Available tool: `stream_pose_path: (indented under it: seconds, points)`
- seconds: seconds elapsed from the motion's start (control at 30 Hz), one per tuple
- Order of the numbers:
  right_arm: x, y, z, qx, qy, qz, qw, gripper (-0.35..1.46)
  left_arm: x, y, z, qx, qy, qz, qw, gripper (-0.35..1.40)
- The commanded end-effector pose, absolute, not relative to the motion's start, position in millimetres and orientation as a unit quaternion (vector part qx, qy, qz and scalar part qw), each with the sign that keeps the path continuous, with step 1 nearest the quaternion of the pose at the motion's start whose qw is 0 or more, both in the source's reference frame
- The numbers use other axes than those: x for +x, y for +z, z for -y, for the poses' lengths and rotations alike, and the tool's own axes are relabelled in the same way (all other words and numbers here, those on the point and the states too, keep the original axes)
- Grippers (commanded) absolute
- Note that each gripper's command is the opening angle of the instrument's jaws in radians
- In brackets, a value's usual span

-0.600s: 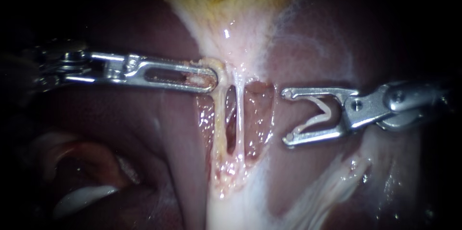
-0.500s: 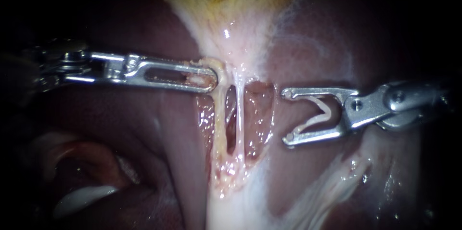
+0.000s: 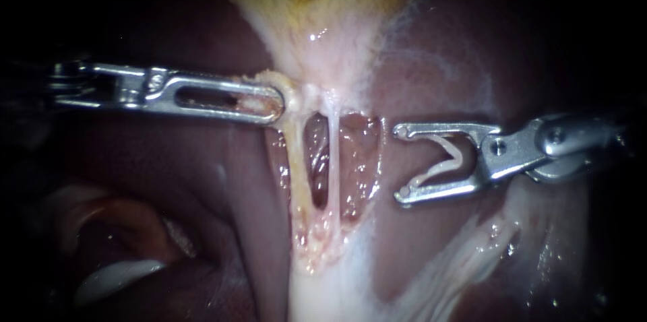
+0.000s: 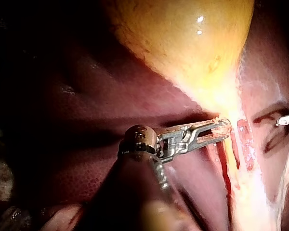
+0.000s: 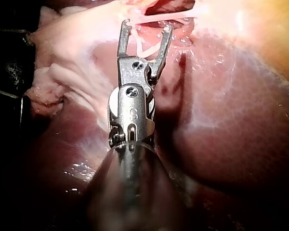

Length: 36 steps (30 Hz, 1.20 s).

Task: Clipping first clip left tube

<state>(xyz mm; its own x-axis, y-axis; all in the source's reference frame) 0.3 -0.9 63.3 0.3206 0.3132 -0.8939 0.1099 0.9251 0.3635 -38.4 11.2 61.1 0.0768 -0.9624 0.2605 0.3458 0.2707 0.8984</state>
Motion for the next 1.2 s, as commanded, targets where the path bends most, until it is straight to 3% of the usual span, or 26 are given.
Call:
stream_pose_path:
  seconds: [0.03,0.5,0.77,1.2]
  points:
    - [0.4,63.3,0.9,0.183,0.064,-0.579,0.792,0.50,-38.0,60.9,-11.1,0.334,-0.502,0.459,0.652,-0.35]
    - [3.4,64.7,2.6,0.186,0.055,-0.581,0.790,0.50,-37.0,60.9,-11.1,0.331,-0.504,0.459,0.653,-0.35]
    - [7.6,67.6,4.8,0.199,0.060,-0.548,0.810,0.50,-37.1,60.8,-11.0,0.330,-0.504,0.459,0.653,-0.35]
    - [11.1,72.8,7.1,0.226,0.082,-0.536,0.809,0.50,-37.2,60.8,-11.0,0.330,-0.505,0.459,0.653,-0.35]
